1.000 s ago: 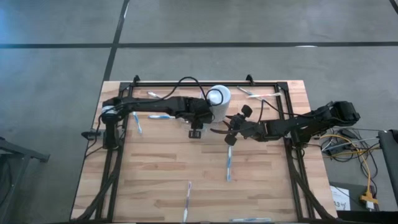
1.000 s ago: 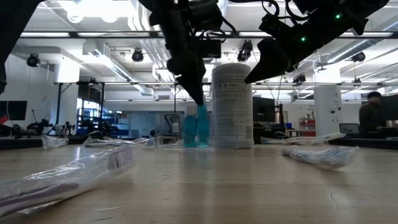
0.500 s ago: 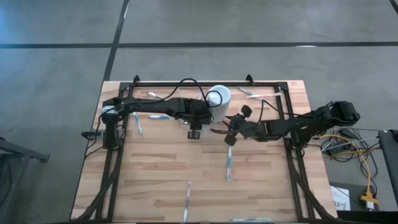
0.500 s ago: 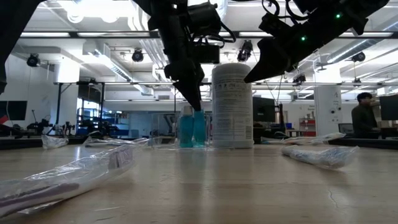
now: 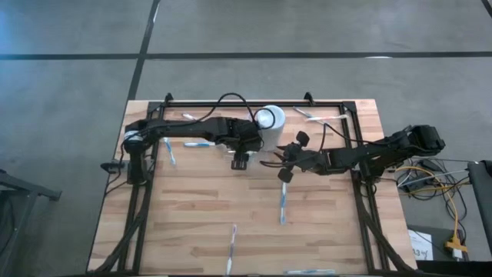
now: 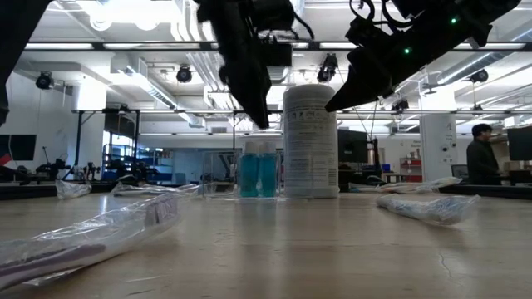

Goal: Pick & Place toothbrushing station
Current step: Adjust the transparent organizer

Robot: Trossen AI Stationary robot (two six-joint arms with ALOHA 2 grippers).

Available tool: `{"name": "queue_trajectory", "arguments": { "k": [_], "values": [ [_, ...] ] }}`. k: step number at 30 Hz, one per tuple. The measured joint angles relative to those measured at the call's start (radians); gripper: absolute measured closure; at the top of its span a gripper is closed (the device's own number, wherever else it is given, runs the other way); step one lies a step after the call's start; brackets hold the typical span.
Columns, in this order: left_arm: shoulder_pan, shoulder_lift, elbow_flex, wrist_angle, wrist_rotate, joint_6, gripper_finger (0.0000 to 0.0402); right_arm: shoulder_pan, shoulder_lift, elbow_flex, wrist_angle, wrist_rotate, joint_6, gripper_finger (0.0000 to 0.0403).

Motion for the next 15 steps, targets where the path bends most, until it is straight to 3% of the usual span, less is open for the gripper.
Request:
{"name": "queue_trajectory", "arguments": {
  "k": [4,7,10,15],
  "values": [
    [-0.013,-0.084,0.026,-0.076,0.012,-0.027,0.0188,0.000,0.000,-0.001,0.004,0.000,-0.034,0.0295],
    [-0.025,-0.198,-0.049,-0.052,0.014,-0.061,0.0196,0.000,0.000,-0.001,0.028,0.014,-0.045,0.0300],
    [-0.040,-0.369,-0.238,0.102,0.005,-0.111,0.0214,0.007,0.000,-0.001,0.040,0.027,-0.044,0.0307],
    [-0.054,-0.701,-0.693,0.483,-0.051,-0.212,0.0267,0.029,0.001,-0.009,0.037,0.020,-0.038,0.0324]
  ]
}}
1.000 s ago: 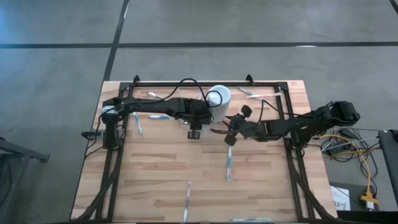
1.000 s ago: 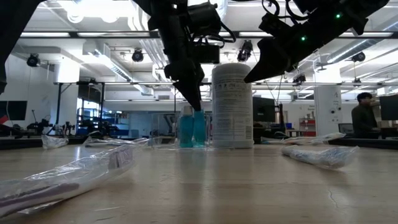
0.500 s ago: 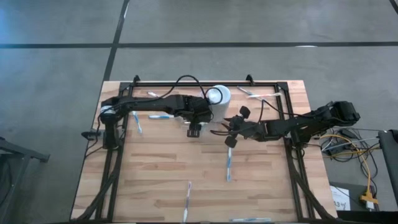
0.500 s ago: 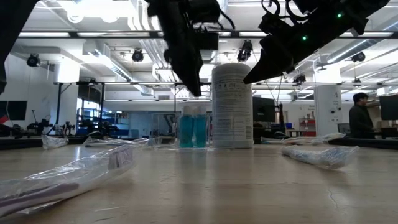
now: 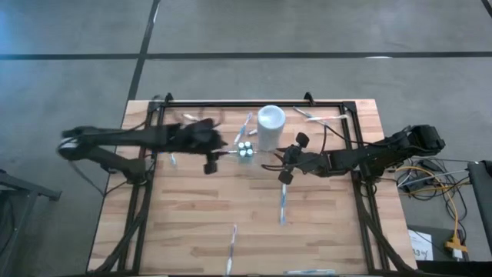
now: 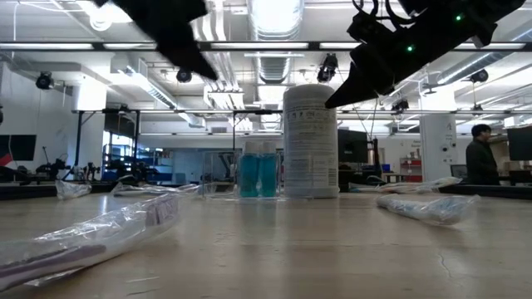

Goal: Pick & Place toothbrushing station
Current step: Adjust the transparent organizer

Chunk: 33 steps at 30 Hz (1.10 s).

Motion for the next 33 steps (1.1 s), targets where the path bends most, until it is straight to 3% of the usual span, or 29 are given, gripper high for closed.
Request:
{"name": "queue_trajectory", "arguments": {
  "k": [3,6,8,13,20,24,33],
  "values": [
    [0.003,-0.167,-0.240,0.173,-0.033,-0.075,0.0311,0.011,0.000,0.000,0.001,-0.001,0.006,0.0336],
    [0.000,-0.298,-0.402,0.275,-0.061,-0.123,0.0365,0.011,0.000,-0.001,0.003,-0.001,0.027,0.0351],
    [-0.001,-0.362,-0.476,0.297,-0.121,-0.154,0.0391,0.010,0.015,-0.002,0.023,0.001,0.029,0.0366],
    [0.000,-0.429,-0.557,0.278,-0.305,-0.226,0.0396,0.009,0.095,-0.004,0.130,-0.006,0.000,0.0393],
    [0.001,-0.356,-0.590,0.283,-0.339,-0.315,0.0399,-0.020,0.246,0.004,0.343,-0.127,-0.034,0.0394],
    [0.000,-0.246,-0.590,0.357,-0.279,-0.339,0.0399,-0.018,0.311,0.003,0.367,-0.127,-0.007,0.0394],
    [0.003,0.004,-0.559,0.544,-0.281,-0.324,0.0400,-0.020,0.349,0.008,0.363,-0.166,-0.022,0.0394]
  ]
}}
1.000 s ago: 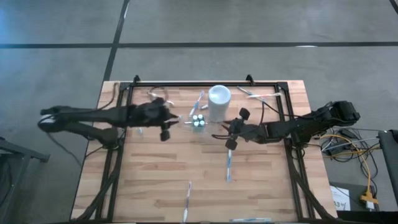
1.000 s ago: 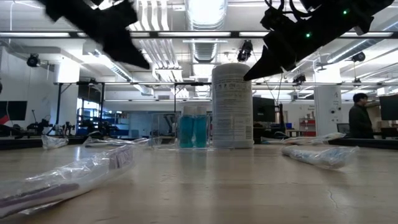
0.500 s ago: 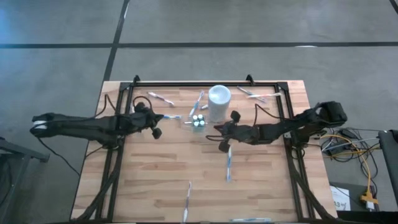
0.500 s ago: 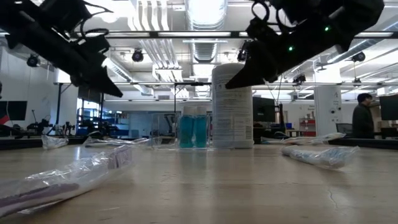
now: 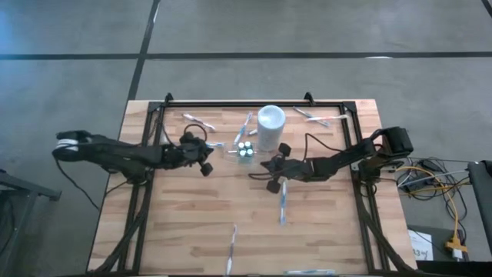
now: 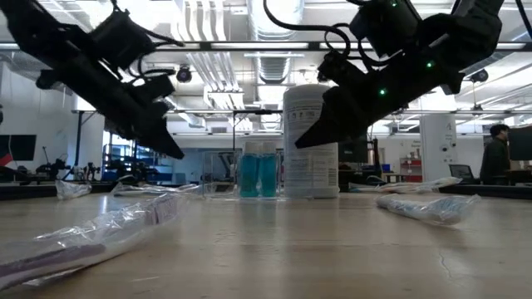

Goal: Pick & Place toothbrushing station
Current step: Adjust the transparent organizer

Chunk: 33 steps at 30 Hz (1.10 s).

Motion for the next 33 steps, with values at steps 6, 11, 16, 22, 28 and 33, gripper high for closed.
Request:
{"name": "queue_trajectory", "arguments": {
  "k": [6,11,16,22,28,33],
  "values": [
    [0.001,0.125,0.061,0.013,-0.001,0.017,0.0400,-0.005,0.001,0.000,-0.009,-0.008,0.002,0.0394],
    [0.001,0.201,0.109,0.016,0.000,0.034,0.0401,-0.008,0.001,-0.001,-0.029,-0.008,0.014,0.0394],
    [0.001,0.267,0.145,0.016,0.018,0.054,0.0399,-0.022,0.001,-0.003,-0.037,-0.008,0.043,0.0394],
    [0.002,0.316,0.179,0.019,0.042,0.063,0.0400,-0.047,0.021,-0.004,-0.042,-0.009,0.079,0.0394],
    [0.001,0.347,0.203,0.019,0.060,0.071,0.0399,-0.072,0.065,-0.004,-0.038,-0.015,0.104,0.0394],
    [0.001,0.335,0.201,0.007,0.078,0.072,0.0399,-0.074,0.062,-0.004,-0.032,-0.014,0.100,0.0394]
  ]
}}
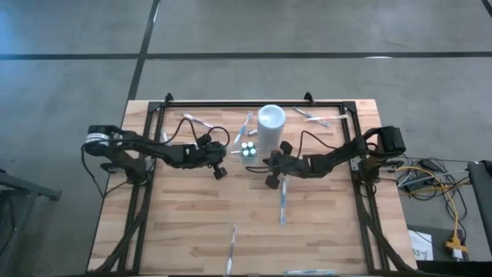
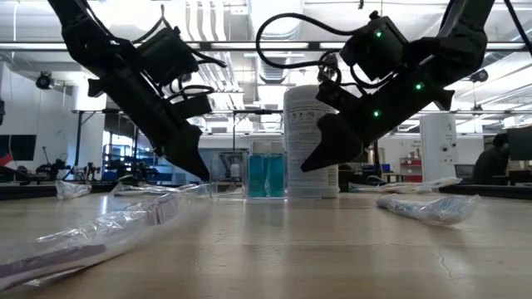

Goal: Pick & Place toothbrushing station
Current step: Adjust the transparent organizer, then put the blue toothbrush into the transparent organizer

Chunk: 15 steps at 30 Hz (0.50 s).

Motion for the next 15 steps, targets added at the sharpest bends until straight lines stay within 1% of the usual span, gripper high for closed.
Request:
{"name": "queue_trajectory", "arguments": {
  "k": [2,5,8,10,13,15],
  "values": [
    [0.000,-0.022,0.003,-0.039,0.004,0.010,0.0396,0.001,-0.013,0.000,-0.002,-0.001,-0.010,0.0394],
    [0.000,-0.082,0.030,-0.166,0.004,0.040,0.0392,0.013,-0.043,0.000,-0.003,-0.020,-0.035,0.0394],
    [0.000,-0.163,0.090,-0.344,0.004,0.086,0.0390,0.030,-0.077,0.001,0.004,-0.042,-0.053,0.0394],
    [0.003,-0.209,0.149,-0.512,0.004,0.125,0.0389,0.041,-0.096,0.001,0.001,-0.055,-0.060,0.0394],
    [0.054,-0.239,0.239,-0.741,0.009,0.194,0.0388,0.054,-0.119,0.001,-0.002,-0.055,-0.066,0.0394],
    [0.110,-0.239,0.281,-0.810,0.022,0.224,0.0388,0.065,-0.131,0.001,-0.009,-0.056,-0.078,0.0393]
  ]
}}
